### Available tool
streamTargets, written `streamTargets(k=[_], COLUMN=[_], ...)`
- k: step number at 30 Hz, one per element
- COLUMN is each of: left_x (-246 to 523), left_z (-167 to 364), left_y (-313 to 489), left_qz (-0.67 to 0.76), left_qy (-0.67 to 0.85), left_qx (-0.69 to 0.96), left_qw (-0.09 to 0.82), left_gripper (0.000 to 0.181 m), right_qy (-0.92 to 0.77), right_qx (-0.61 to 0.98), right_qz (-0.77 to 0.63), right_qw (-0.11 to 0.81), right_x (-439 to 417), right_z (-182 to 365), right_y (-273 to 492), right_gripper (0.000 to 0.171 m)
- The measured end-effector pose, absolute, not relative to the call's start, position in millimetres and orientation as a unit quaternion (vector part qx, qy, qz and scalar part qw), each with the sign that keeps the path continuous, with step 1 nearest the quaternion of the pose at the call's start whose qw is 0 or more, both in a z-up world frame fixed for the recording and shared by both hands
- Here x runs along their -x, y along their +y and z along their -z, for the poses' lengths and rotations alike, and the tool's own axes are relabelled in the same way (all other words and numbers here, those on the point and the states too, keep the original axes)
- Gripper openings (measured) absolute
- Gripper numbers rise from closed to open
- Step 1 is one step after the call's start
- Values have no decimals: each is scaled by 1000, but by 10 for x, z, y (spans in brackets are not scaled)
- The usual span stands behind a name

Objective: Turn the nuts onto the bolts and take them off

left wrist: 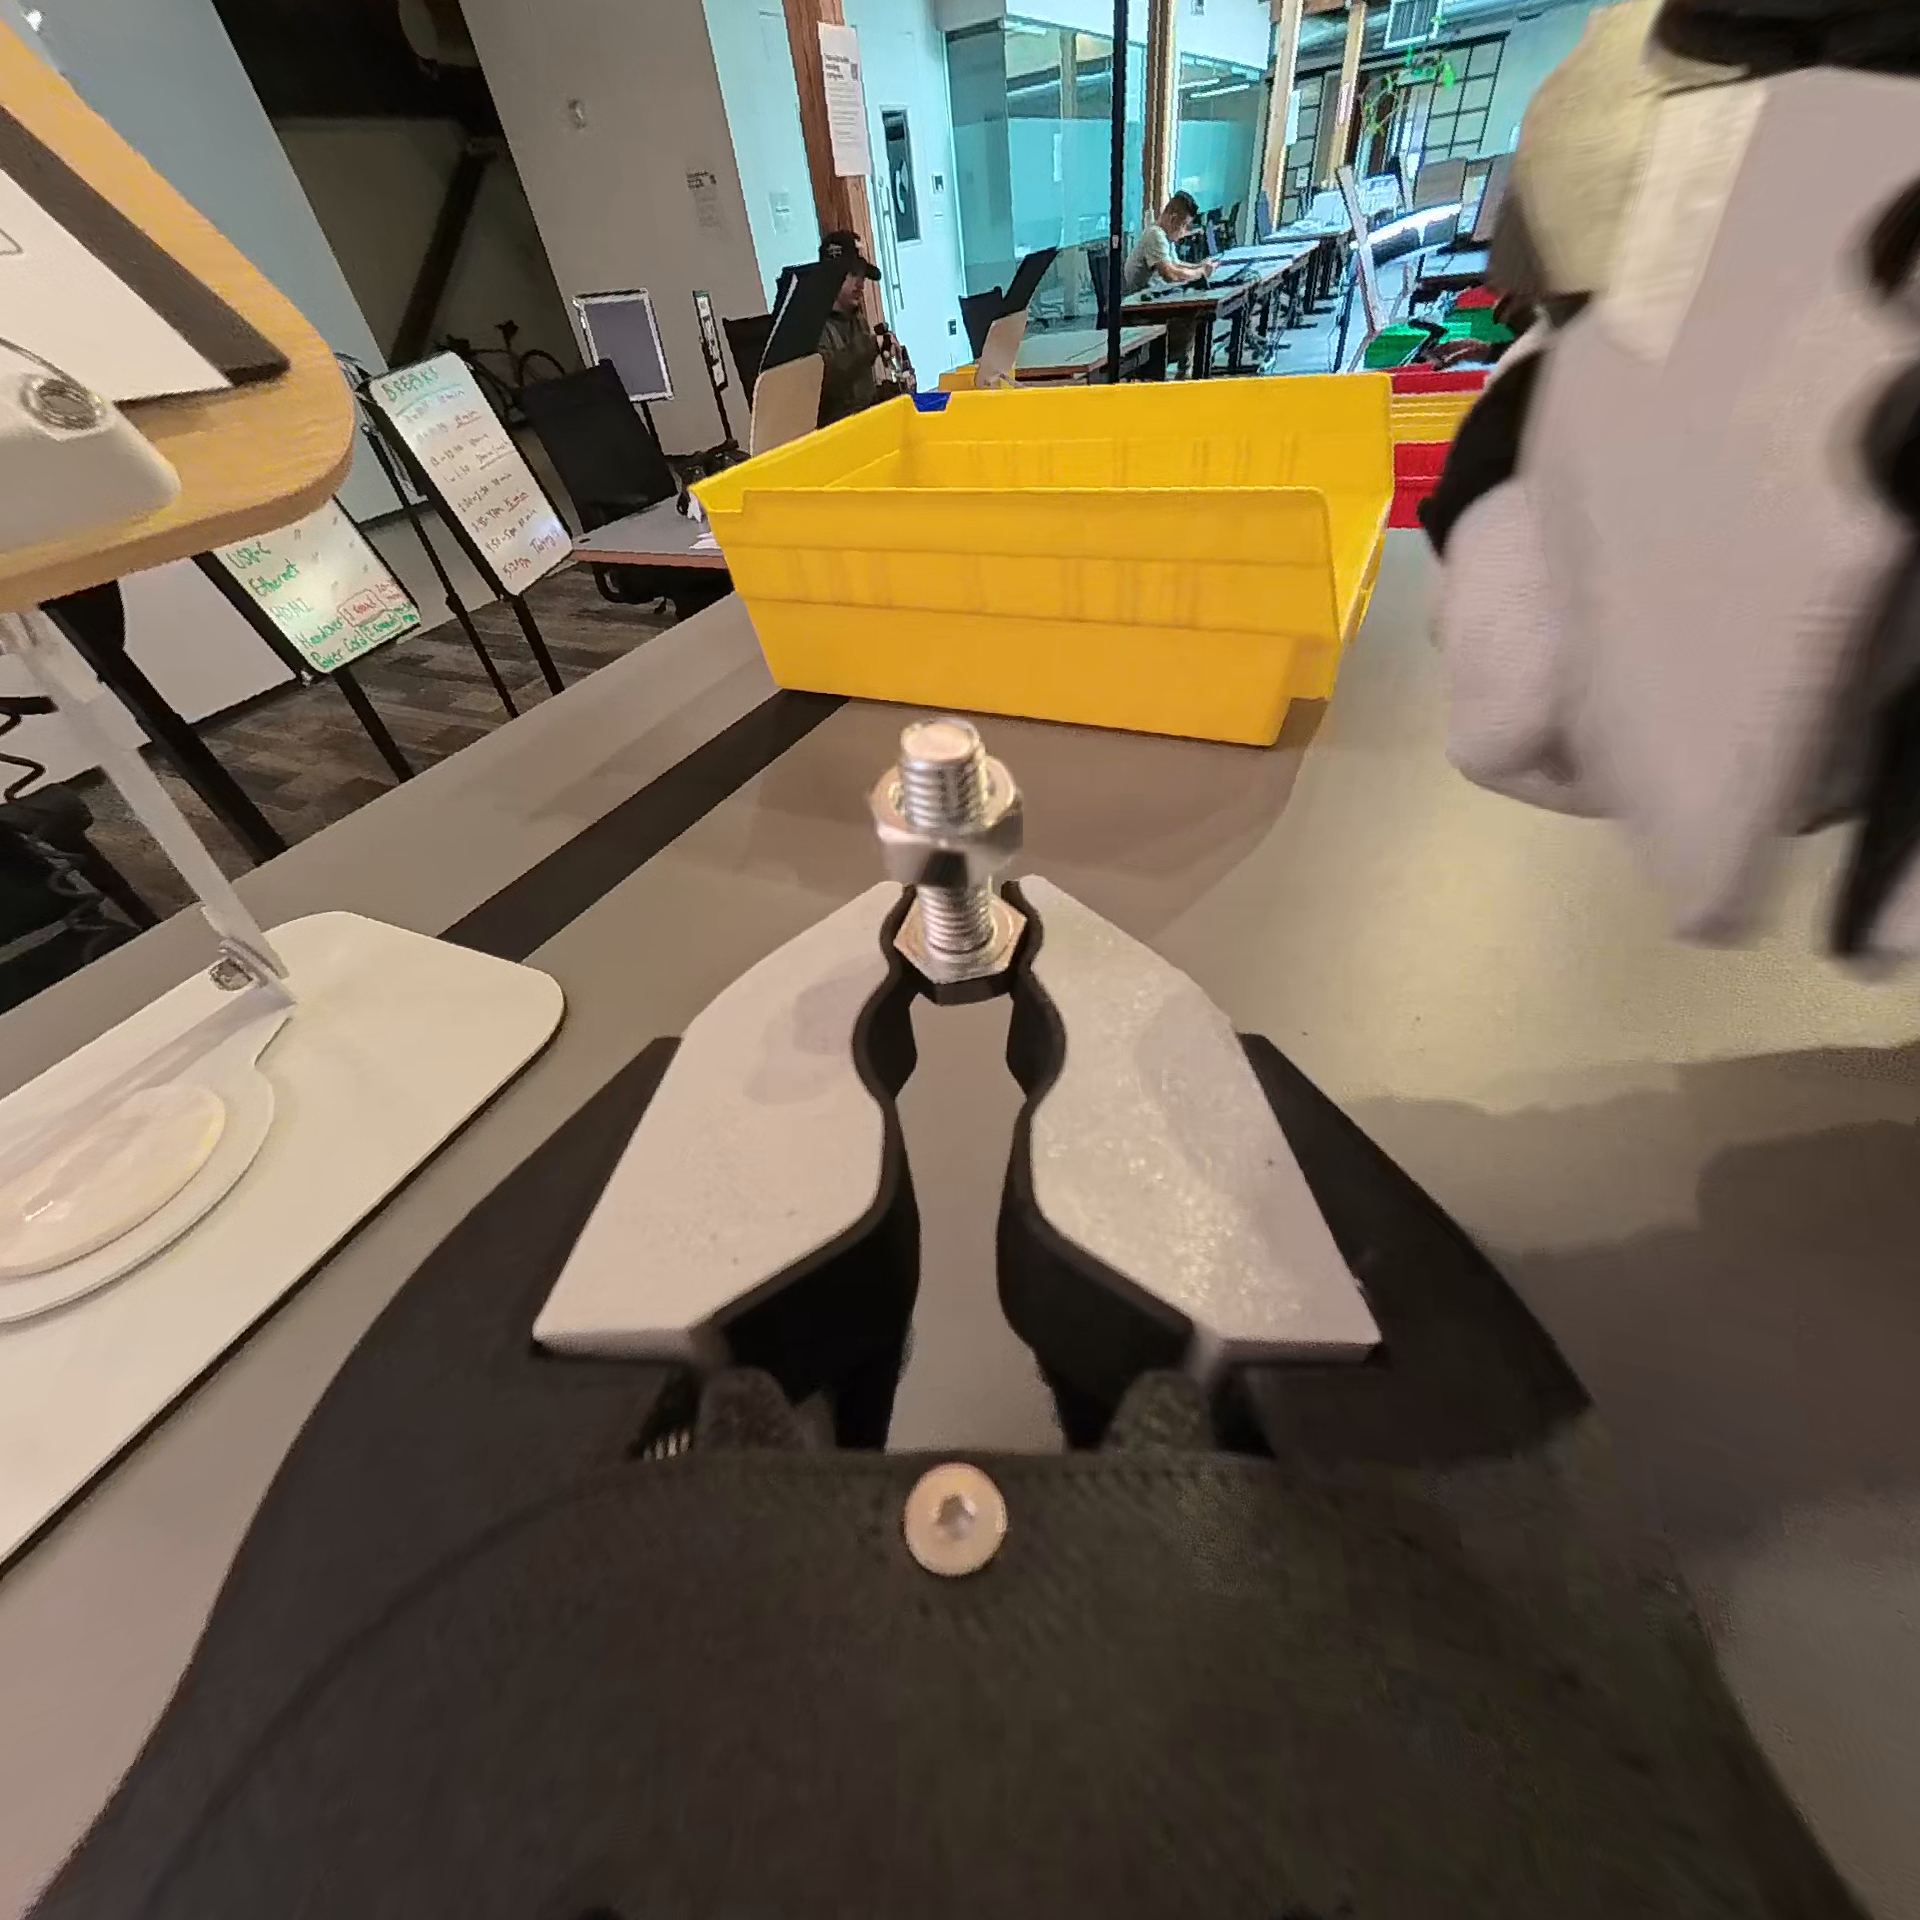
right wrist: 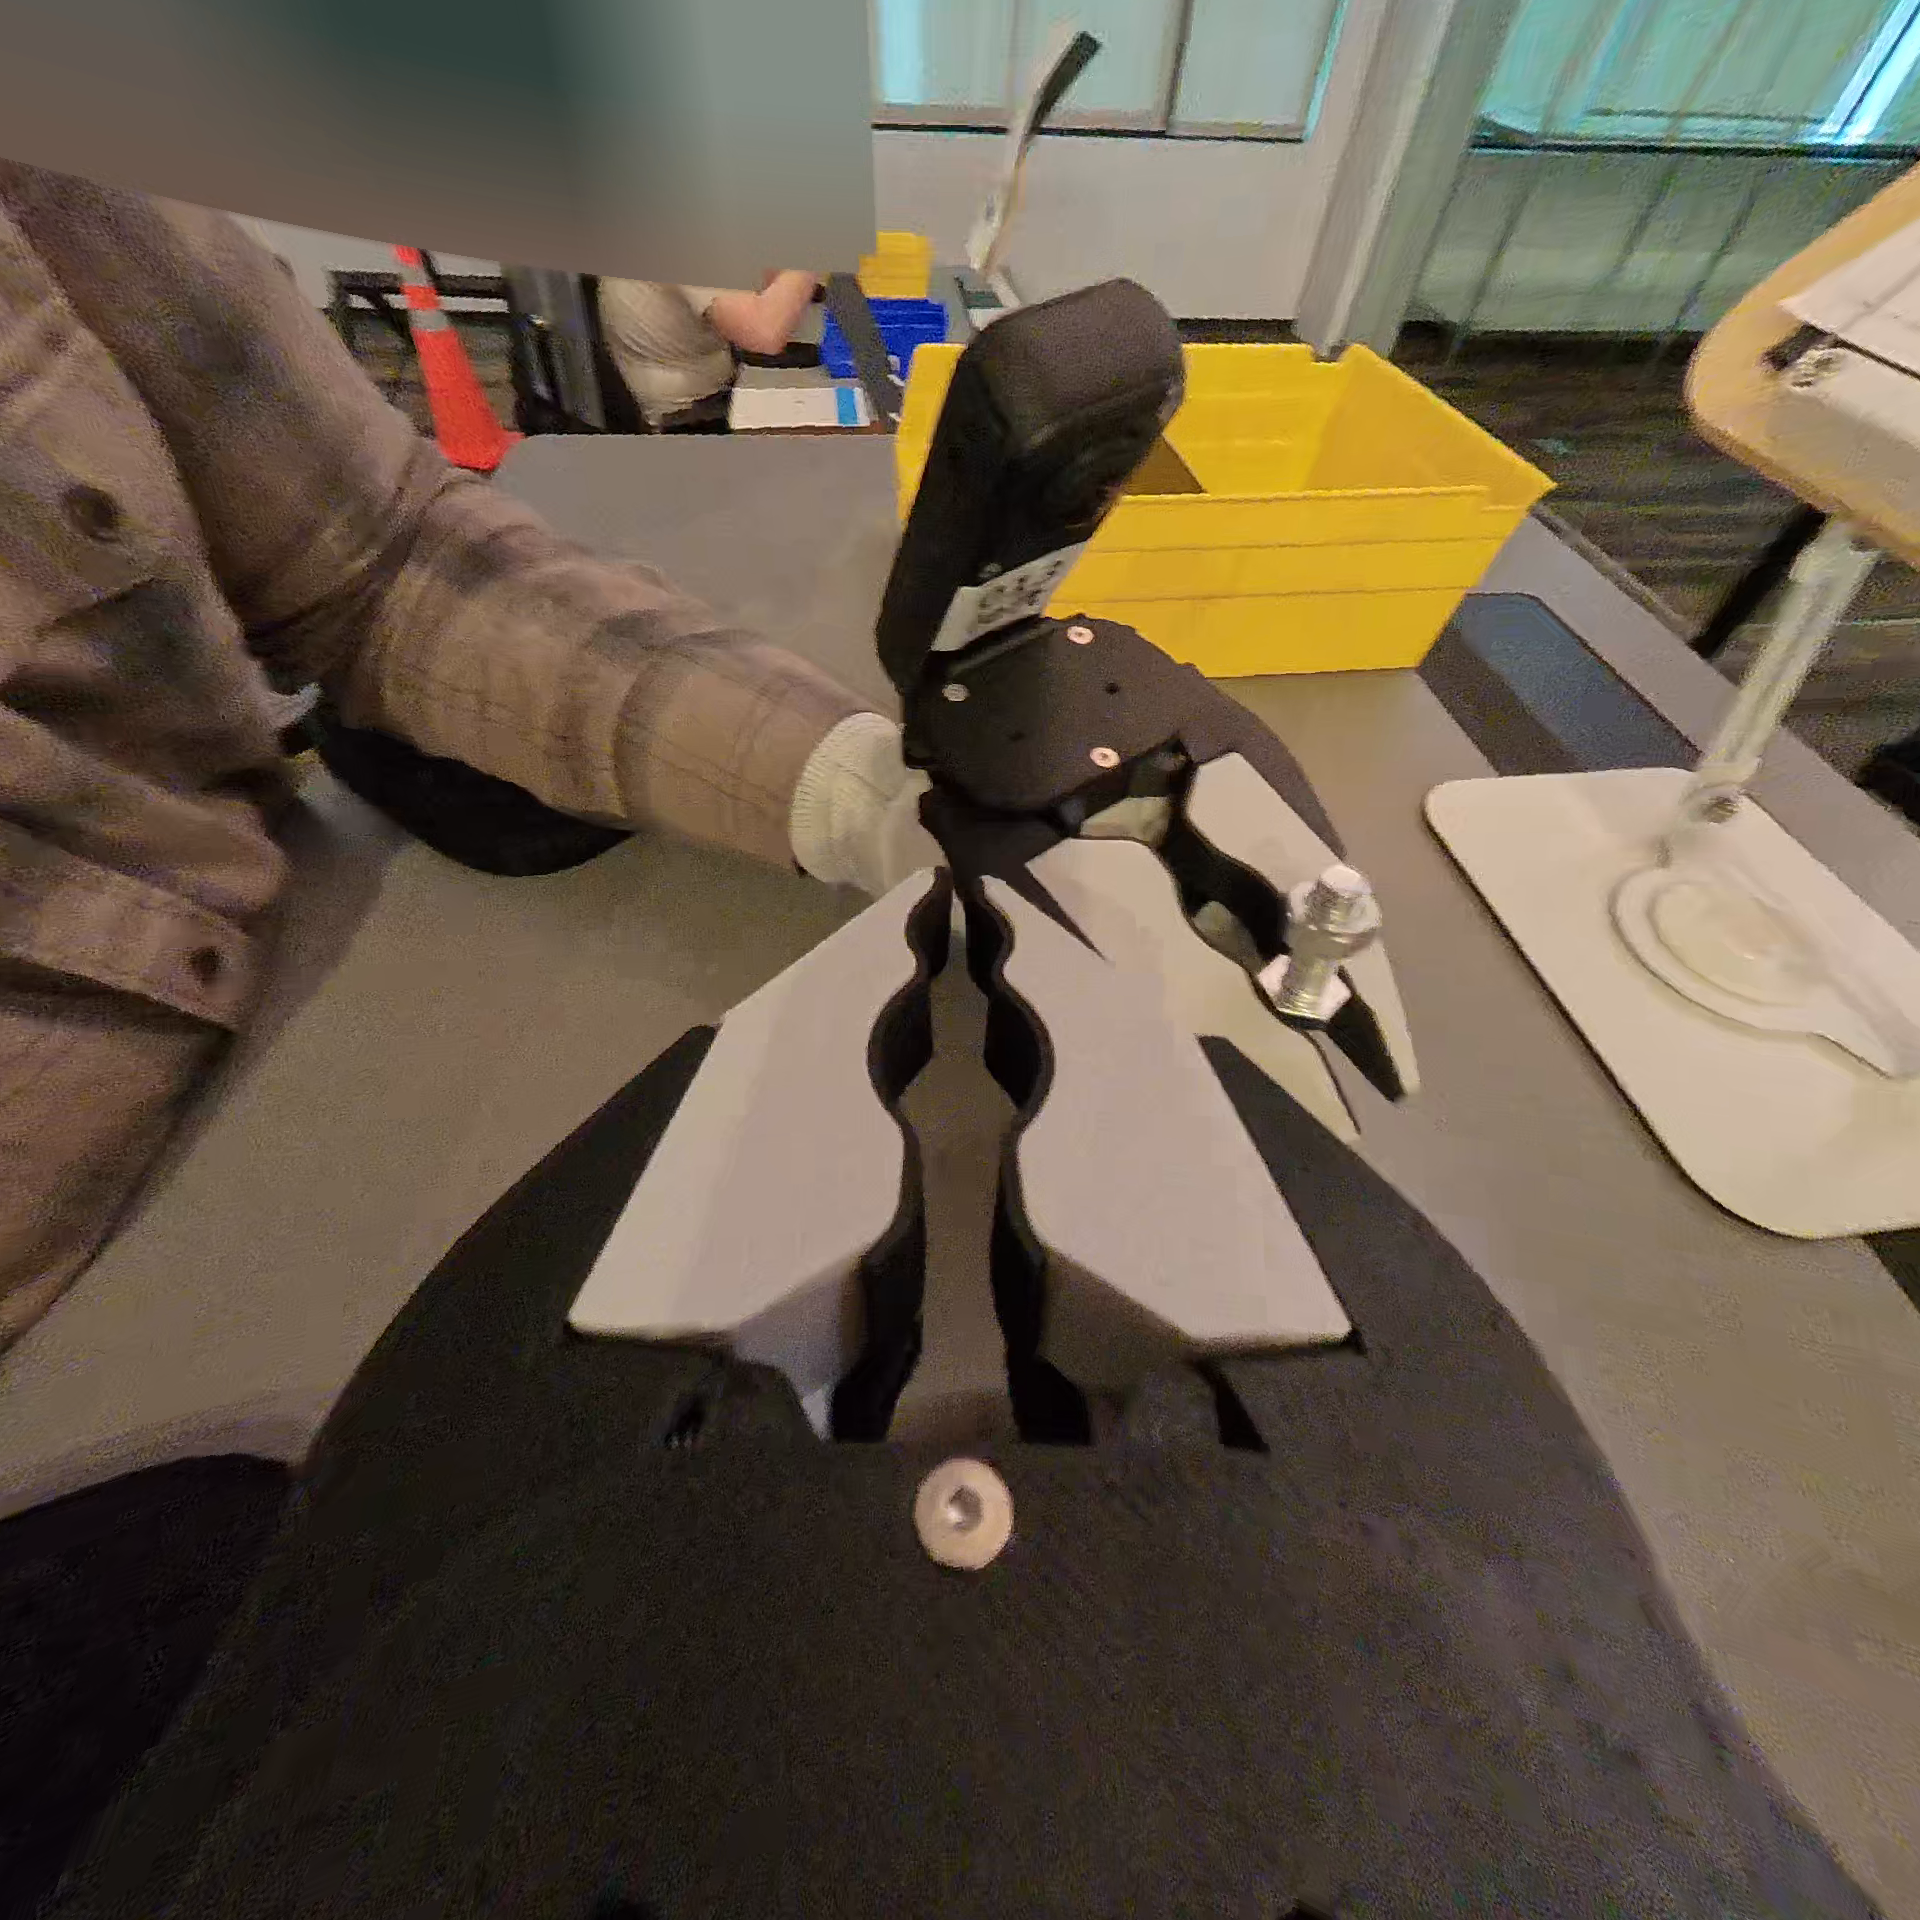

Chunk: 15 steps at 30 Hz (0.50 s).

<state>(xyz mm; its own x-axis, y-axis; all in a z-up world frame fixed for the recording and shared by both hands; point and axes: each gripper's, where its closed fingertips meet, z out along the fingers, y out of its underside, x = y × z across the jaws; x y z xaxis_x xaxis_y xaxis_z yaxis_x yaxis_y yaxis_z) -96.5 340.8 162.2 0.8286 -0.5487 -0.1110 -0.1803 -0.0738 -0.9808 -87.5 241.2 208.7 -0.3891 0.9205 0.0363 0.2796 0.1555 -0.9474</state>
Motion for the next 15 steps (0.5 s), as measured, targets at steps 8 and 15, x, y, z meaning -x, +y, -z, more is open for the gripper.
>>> streamTargets(k=[8,15], left_x=[911,965], left_z=[-1596,-1605], left_y=[3399,3420], left_qz=[145,148], left_qy=[263,253], left_qx=[719,721], left_qw=[627,628], left_gripper=[14,14], right_qy=[-652,-685], right_qx=[503,454], right_qz=[-395,-456], right_qw=[408,341], right_x=[1058,919], right_z=[-1970,-1988], right_y=[2802,2487], right_gripper=[69,3])
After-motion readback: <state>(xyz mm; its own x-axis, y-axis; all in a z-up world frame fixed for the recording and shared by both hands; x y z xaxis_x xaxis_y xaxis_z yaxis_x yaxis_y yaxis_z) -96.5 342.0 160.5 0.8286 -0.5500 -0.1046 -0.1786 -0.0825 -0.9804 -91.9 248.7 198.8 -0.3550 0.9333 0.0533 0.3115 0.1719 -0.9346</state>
